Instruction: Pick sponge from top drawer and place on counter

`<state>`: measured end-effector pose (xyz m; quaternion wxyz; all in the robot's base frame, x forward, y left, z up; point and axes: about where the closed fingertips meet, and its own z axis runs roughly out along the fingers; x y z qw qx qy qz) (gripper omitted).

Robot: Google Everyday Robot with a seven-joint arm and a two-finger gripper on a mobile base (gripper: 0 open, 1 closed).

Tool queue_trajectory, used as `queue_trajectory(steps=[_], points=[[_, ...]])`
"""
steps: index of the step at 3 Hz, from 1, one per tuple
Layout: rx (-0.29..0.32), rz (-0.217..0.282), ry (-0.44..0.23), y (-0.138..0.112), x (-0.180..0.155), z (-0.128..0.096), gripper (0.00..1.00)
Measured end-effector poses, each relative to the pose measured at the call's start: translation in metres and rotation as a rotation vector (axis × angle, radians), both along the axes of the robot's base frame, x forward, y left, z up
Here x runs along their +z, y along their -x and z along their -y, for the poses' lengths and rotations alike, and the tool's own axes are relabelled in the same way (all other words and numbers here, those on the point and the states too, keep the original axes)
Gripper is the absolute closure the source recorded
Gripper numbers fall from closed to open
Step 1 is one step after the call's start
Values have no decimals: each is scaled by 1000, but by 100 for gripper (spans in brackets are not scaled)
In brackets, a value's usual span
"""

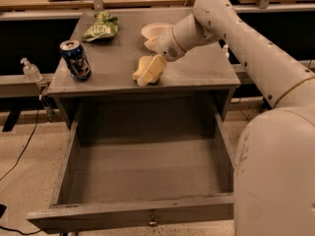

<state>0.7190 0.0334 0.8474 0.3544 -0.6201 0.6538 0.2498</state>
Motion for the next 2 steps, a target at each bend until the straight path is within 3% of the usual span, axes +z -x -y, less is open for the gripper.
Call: queue_trajectory(steps=[1, 2], points=[[40, 86, -119, 7, 23, 11, 0], [99, 246, -155, 20, 47, 28, 0]])
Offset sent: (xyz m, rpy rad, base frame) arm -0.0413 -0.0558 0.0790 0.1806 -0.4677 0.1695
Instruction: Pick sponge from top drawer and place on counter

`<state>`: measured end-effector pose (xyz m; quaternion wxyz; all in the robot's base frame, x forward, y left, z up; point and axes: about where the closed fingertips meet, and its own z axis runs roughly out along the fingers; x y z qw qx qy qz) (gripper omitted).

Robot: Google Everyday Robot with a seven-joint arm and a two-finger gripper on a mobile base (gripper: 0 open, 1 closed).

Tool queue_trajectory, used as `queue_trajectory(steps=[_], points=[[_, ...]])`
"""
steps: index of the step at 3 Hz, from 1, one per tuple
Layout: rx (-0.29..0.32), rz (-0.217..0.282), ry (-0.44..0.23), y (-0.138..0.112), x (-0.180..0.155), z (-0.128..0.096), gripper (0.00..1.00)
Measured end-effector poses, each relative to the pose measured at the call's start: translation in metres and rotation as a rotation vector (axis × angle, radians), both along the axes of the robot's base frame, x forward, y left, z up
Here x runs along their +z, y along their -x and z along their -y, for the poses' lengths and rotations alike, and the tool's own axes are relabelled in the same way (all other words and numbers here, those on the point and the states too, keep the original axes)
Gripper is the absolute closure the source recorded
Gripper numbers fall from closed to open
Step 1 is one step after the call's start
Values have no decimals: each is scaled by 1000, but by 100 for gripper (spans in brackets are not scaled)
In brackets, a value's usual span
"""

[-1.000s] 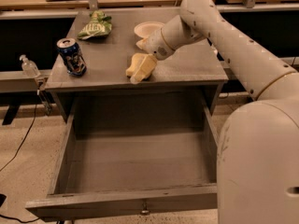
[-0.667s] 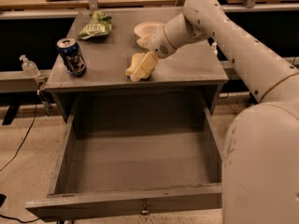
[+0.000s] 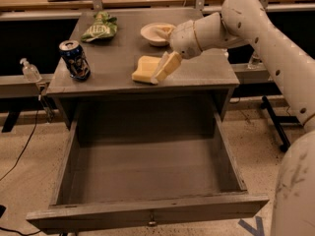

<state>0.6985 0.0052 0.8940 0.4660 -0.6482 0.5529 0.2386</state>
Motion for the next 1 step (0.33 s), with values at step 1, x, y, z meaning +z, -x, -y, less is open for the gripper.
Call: queue_trajectory(steps=[1], points=[[23, 38, 4, 1, 0, -1, 0]])
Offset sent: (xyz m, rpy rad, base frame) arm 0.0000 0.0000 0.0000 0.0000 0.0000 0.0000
